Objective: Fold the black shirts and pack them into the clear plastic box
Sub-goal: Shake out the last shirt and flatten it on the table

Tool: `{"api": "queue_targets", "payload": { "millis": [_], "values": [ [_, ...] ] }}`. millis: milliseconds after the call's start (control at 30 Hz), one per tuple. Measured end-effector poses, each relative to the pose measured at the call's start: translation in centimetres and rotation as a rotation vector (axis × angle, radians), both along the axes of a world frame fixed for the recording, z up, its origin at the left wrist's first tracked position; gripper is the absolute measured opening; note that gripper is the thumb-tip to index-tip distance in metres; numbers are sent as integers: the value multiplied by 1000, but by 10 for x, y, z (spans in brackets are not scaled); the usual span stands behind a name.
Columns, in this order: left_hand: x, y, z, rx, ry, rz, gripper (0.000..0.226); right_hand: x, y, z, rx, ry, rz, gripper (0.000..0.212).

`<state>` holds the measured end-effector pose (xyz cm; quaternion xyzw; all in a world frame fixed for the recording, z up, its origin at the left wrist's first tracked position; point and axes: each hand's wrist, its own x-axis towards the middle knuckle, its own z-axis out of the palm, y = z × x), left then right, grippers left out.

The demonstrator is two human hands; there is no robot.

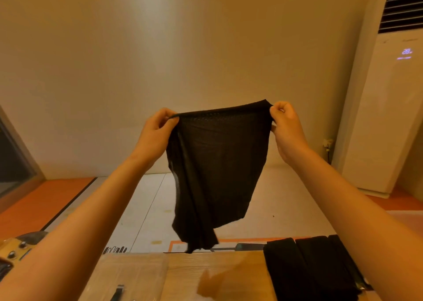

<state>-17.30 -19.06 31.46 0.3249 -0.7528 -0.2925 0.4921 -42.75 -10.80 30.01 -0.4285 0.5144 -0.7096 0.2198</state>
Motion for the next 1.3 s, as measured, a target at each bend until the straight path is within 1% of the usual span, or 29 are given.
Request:
{"api": "queue_targets", "payload": {
  "millis": [100,167,233,300,367,433,467,533,600,667,767,867,933,967,1033,1100,1167,1233,1300],
  "values": [
    [1,-8,5,-127,-50,111,20,7,-2,3,-41,106,-18,15],
    [4,-12,6,-198,-97,131,15,8,-2,8,-78,153,-53,13],
    [14,-17,5,-183,-168,80,10,4,-3,14,-94,192,-90,10],
    [27,-24,-1,-166,-311,41,11,-2,-5,20,-94,226,-120,8],
    [39,-32,-13,-133,-445,43,7,-9,-8,22,-82,249,-154,11],
    [43,-36,-27,-93,-477,42,4,-13,-12,19,-59,283,-180,16],
    [43,-37,-33,-87,-482,52,5,-14,-14,16,-47,302,-188,15],
    [43,-40,-43,-91,-515,94,9,-16,-17,9,-25,333,-202,10],
    [44,-42,-51,-90,-521,152,16,-19,-19,5,-14,352,-207,9],
    [45,-43,-59,-47,-459,187,21,-21,-19,3,-28,354,-206,8],
    [41,-39,-64,51,-276,202,19,-25,-18,-2,-20,362,-167,10],
    [37,-35,-56,264,-66,209,24,-31,-22,-8,39,377,-155,13],
    [35,-29,-44,434,34,120,23,-37,-25,-10,73,372,-179,8],
    [33,-25,-38,482,68,60,21,-39,-27,-12,94,363,-181,6],
    [27,-17,-24,527,147,-72,24,-39,-29,-15,158,380,-158,3],
    [15,-7,-12,561,217,-186,29,-27,-29,-21,231,469,-115,6],
    [1,0,-3,561,224,-241,30,-1,-24,-31,237,517,-10,12],
    [-12,6,-1,524,206,-254,29,35,-12,-44,242,461,192,20],
    [-22,10,-1,495,209,-263,29,69,1,-57,275,366,385,31]
  ]
}}
